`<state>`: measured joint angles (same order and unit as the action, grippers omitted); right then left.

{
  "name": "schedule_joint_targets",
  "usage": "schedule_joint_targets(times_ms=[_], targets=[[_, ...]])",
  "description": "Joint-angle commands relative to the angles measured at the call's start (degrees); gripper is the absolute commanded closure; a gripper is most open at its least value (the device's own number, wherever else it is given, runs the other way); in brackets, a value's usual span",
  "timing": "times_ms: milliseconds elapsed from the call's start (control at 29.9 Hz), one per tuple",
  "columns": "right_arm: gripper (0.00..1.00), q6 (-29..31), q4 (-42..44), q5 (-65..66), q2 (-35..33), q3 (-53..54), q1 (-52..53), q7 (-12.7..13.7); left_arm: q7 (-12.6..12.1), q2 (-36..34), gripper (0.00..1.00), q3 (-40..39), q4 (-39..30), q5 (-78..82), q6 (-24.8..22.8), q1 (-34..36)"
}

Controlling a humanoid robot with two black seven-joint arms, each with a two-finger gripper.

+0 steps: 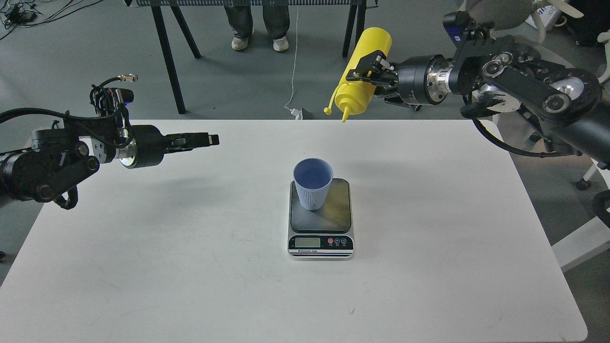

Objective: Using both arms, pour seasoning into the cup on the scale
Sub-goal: 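Lift the yellow bottle and carry it above the cup, then tilt the yellow bottle nozzle-down and squeeze into the cup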

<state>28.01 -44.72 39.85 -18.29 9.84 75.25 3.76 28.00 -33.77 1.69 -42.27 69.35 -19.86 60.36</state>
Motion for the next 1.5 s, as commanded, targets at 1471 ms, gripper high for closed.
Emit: schedule_joint_targets(times_ms=[1471], targets=[[0.58,0.0,-0.5,24.2,10.6,-4.6,1.9,-0.5,0.0,0.1,0.27,-0.5,0.6,-0.5,1.1,-1.9]])
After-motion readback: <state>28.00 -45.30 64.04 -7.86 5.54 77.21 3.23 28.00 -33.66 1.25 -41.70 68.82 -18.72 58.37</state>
